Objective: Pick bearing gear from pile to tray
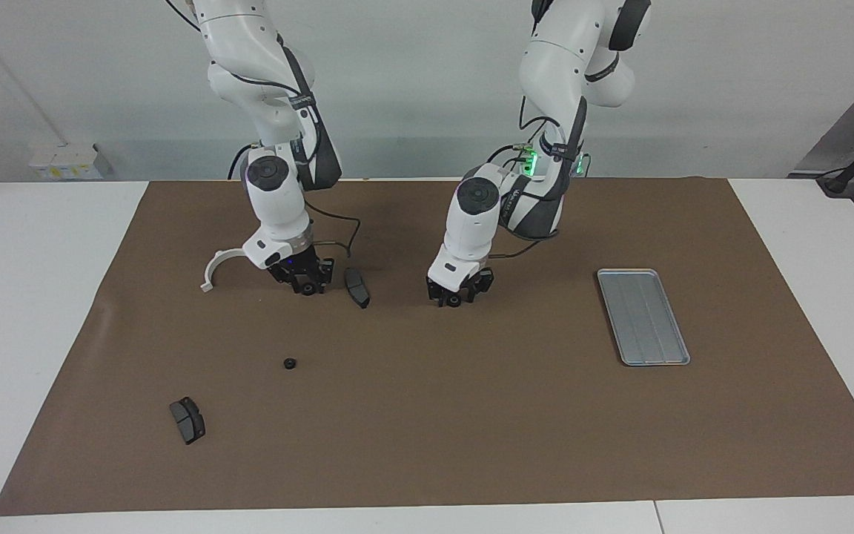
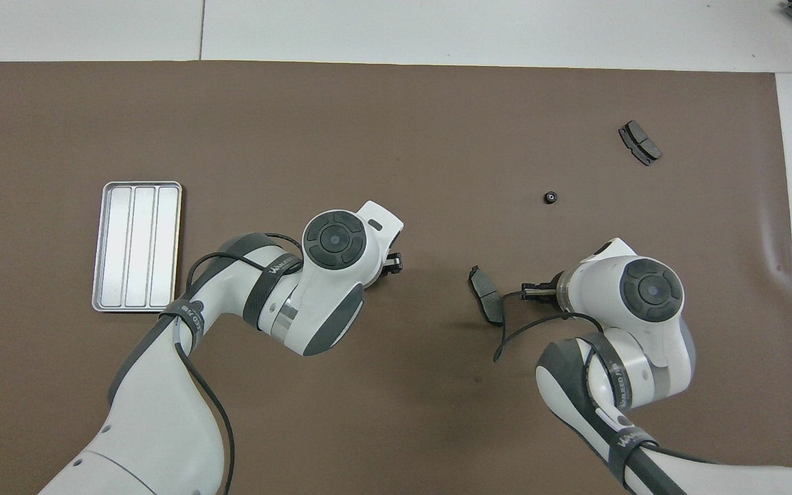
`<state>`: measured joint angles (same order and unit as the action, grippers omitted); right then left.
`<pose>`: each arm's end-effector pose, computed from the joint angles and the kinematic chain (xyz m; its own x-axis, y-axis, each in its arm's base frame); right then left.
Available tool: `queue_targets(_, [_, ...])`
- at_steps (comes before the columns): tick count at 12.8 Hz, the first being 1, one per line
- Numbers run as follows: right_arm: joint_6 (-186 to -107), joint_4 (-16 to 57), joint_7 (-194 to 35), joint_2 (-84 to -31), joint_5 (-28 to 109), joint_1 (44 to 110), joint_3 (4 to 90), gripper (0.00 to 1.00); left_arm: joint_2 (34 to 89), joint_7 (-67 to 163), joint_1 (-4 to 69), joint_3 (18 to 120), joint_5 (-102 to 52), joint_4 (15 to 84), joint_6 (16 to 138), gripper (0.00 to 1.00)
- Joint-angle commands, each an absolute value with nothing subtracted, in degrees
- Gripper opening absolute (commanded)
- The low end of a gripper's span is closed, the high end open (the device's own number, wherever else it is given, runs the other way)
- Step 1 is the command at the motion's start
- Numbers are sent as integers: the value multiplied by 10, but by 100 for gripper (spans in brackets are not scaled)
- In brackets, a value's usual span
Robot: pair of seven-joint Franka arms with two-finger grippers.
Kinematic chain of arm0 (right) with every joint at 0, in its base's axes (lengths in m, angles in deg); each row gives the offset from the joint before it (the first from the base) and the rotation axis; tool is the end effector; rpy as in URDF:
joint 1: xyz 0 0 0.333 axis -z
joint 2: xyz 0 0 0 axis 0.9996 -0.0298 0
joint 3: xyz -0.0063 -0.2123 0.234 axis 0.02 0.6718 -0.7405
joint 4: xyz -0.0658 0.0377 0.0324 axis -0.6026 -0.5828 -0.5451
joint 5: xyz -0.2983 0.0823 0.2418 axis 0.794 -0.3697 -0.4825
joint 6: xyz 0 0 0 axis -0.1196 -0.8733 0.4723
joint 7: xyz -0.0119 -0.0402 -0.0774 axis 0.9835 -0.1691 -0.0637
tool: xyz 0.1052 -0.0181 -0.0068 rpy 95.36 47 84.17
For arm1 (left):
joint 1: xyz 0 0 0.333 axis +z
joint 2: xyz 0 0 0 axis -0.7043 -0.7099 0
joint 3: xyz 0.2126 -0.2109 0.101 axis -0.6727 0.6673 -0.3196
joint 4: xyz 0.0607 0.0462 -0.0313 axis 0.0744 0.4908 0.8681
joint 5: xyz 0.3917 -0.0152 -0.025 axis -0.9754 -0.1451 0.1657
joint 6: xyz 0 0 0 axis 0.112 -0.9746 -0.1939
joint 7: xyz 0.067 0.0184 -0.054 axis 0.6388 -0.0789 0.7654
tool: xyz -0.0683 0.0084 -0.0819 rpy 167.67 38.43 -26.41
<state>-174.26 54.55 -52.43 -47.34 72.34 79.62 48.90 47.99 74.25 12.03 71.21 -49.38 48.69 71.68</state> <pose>0.4875 0.1217 0.2835 0.9967 -0.0659 0.0469 -0.0654 -0.9978 -0.0108 0.5032 -0.3839 0.2925 0.9959 0.0889 -0.0164 0.0896 -0.9949 0.0471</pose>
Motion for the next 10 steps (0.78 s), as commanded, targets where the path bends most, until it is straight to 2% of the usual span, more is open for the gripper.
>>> queue_targets(1, [-1759,553,-545,-471,711,805,484,14,487,742,106,705,-493,495,700,41])
queue_targets(2, [-1759,548,-540,-473,711,803,483,0,487,742,106,705,-493,495,695,35])
queue_targets(6, [-1741,491,-475,-484,711,770,483,0,487,742,106,705,-493,495,695,14])
queue_targets(10, [-1681,401,-407,-512,711,724,483,0,496,739,122,703,-493,485,675,2])
